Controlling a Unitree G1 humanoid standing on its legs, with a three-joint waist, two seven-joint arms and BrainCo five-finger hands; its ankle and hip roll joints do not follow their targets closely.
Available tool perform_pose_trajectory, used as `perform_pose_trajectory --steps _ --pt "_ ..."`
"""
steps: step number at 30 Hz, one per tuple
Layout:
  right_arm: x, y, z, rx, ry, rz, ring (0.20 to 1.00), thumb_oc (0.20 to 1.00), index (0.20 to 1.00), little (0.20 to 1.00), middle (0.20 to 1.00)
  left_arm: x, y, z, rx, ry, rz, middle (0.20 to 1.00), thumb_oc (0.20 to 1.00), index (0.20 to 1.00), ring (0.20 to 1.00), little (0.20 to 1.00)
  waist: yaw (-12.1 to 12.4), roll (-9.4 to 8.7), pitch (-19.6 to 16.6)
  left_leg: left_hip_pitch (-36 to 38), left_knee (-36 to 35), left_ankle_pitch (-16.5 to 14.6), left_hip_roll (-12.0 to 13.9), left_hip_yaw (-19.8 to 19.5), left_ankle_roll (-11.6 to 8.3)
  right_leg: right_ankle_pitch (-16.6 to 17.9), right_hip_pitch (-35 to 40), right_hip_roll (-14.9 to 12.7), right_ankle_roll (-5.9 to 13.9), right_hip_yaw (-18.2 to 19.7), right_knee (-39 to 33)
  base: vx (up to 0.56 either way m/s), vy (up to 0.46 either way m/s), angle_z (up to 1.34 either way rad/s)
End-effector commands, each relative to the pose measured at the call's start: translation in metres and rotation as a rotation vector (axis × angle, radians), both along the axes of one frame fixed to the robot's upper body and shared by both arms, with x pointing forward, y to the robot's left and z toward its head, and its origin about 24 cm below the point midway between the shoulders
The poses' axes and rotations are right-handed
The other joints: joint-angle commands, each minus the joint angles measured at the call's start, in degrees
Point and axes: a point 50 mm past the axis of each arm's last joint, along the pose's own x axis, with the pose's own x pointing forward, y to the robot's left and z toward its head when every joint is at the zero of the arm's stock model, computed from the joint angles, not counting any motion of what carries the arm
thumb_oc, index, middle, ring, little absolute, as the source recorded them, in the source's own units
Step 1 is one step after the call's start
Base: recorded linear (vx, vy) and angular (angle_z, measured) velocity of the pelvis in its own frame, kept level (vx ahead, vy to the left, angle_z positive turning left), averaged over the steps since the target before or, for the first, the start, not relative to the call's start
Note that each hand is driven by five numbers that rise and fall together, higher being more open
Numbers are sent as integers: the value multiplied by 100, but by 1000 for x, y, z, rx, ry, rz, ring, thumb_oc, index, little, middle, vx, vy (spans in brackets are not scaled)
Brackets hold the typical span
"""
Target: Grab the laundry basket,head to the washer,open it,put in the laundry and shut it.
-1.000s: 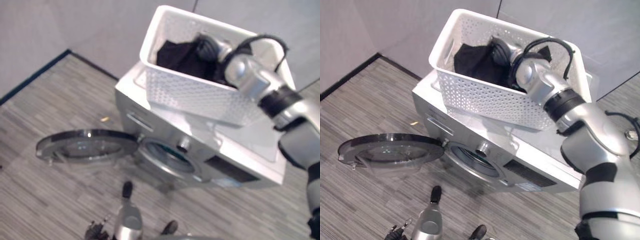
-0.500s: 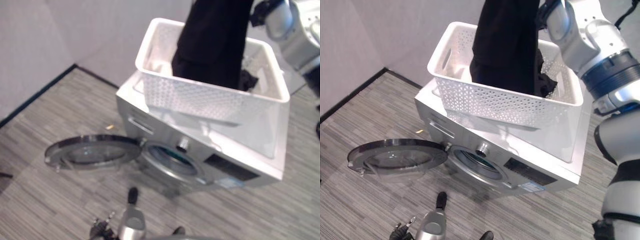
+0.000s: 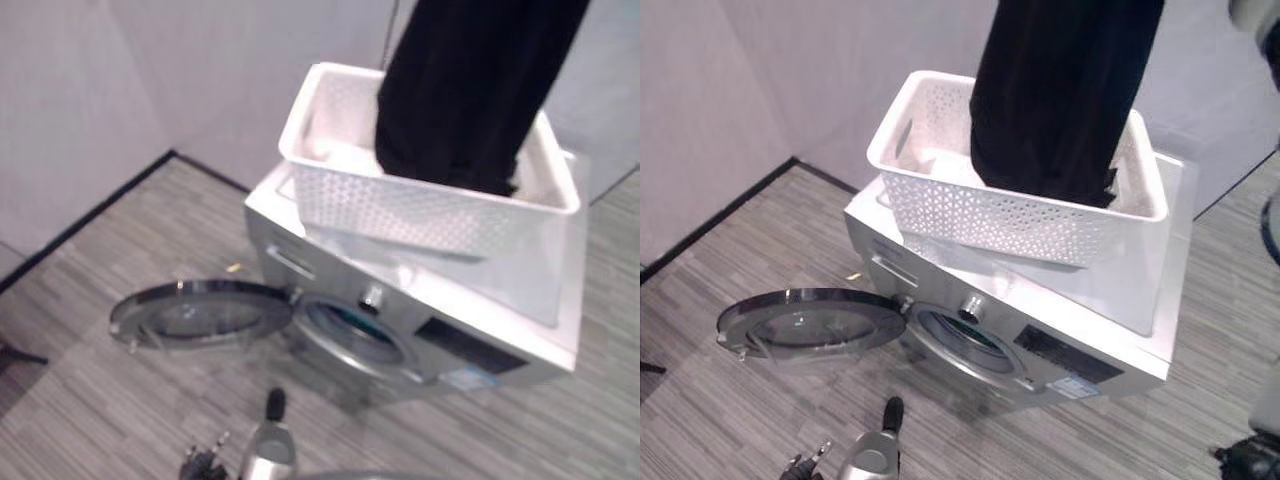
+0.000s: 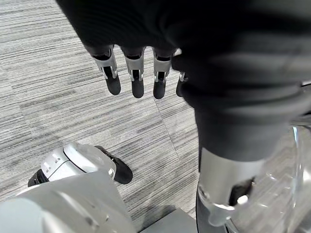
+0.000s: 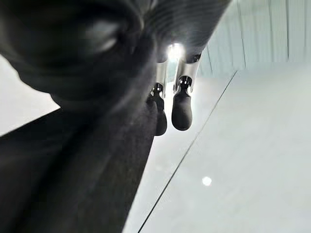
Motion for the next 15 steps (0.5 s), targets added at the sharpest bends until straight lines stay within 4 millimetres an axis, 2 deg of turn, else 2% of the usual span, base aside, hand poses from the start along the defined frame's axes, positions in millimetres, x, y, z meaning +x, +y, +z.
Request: perform_pose_trajectory --steps 1,4,5,6,7,11,12,15 --pt "-38 -3 47 72 -179 18 200 200 200 200 200 9 10 5 61 -31 -18 1000 1000 1000 1000 1000 89 -444 -51 212 -28 -696 72 72 -207 -121 522 -180 109 64 17 67 -37 -6" --pt "-39 4 52 93 -186 51 200 200 200 200 200 7 12 6 69 -31 -10 1000 1000 1000 1000 1000 24 -505 -165 254 -28 -710 72 71 -216 -129 573 -165 108 64 -8 -19 7 1" --pt "-40 8 54 105 -192 74 200 200 200 200 200 7 9 5 65 -30 -12 1000 1000 1000 1000 1000 16 -485 -200 241 -28 -619 64 88 -182 -59 550 -173 88 16 -4 0 0 0" --pt "-42 12 56 109 -201 92 200 200 200 200 200 7 8 5 63 -28 -9 1000 1000 1000 1000 1000 -12 -501 -254 288 -28 -720 78 78 -223 -144 601 -162 108 73 -8 -64 17 1" --pt "-44 14 59 112 -211 111 200 200 200 200 200 7 6 4 58 -28 -9 1000 1000 1000 1000 1000 -21 -465 -252 266 -28 -619 76 98 -185 -65 570 -169 83 23 -8 -5 -3 5" --pt "-48 20 62 115 -223 148 200 200 200 200 200 8 2 3 50 -26 -14 1000 1000 1000 1000 1000 -44 -434 -290 304 -28 -626 84 119 -187 -78 589 -161 83 40 -8 -17 3 4" --pt "-57 23 69 129 -261 191 200 200 200 200 200 5 -4 1 36 -15 -22 1000 1000 1000 1000 1000 -63 -378 -366 346 -28 -636 99 143 -189 -116 610 -166 76 72 -8 0 0 0" --pt "-61 22 74 174 -280 231 200 200 200 200 200 5 -10 -1 28 -7 -38 1000 1000 1000 1000 1000 -74 -322 -425 389 -28 -633 107 188 -190 -127 629 -167 71 112 -8 1 -4 -1"
